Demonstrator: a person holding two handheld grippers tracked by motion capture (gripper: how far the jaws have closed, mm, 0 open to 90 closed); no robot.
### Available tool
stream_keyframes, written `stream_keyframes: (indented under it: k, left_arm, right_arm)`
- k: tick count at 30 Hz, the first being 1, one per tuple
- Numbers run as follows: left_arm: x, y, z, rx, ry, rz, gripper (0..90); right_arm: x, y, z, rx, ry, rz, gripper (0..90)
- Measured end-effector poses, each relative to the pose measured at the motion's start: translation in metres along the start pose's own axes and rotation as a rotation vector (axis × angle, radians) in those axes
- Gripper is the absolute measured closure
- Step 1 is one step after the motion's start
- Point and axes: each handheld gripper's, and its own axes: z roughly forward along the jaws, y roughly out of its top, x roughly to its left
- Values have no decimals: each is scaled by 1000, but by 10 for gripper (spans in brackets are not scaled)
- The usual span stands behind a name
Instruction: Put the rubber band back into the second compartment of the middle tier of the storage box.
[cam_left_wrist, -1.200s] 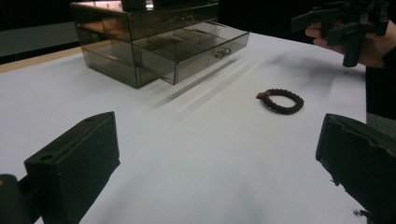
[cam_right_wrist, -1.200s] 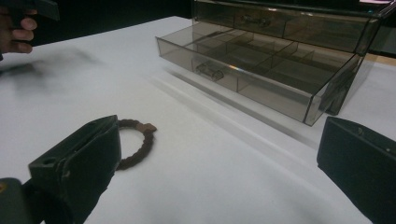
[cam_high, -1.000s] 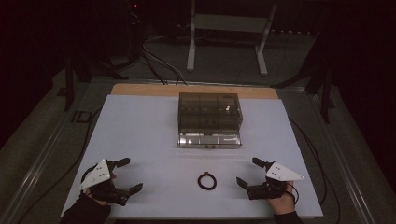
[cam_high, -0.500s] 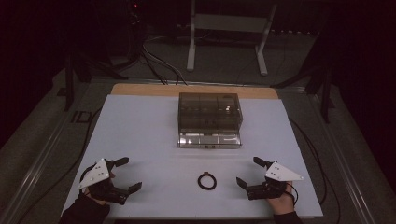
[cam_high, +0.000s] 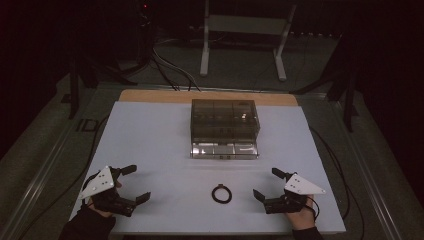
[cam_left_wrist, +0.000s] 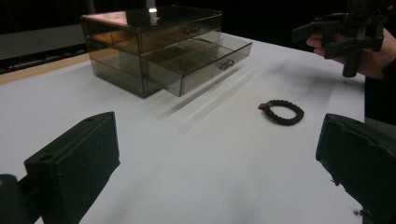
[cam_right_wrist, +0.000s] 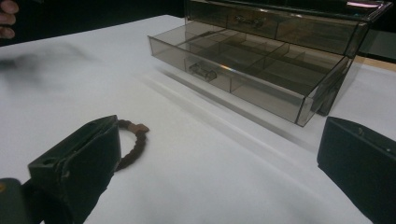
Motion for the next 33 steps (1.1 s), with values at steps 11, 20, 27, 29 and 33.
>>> stream_keyframes:
  k: [11,20,27,29,33]
  left_arm:
    - [-3,17,7,-5,-25,-3,2]
    - [-6,25,15,1,-45,7,2]
    - [-9,31,23,5,-59,28,2]
    - [-8,33,26,5,-62,27,3]
    - [-10,36,31,6,-74,33,2]
  right_arm:
    - [0,0,0,-3,4,2,0]
    - [0,0,-1,-2,7,11,0]
    - [0,0,-1,-5,11,12,0]
    - [0,0,-1,-7,11,10,0]
    - [0,0,-1,-6,13,12,0]
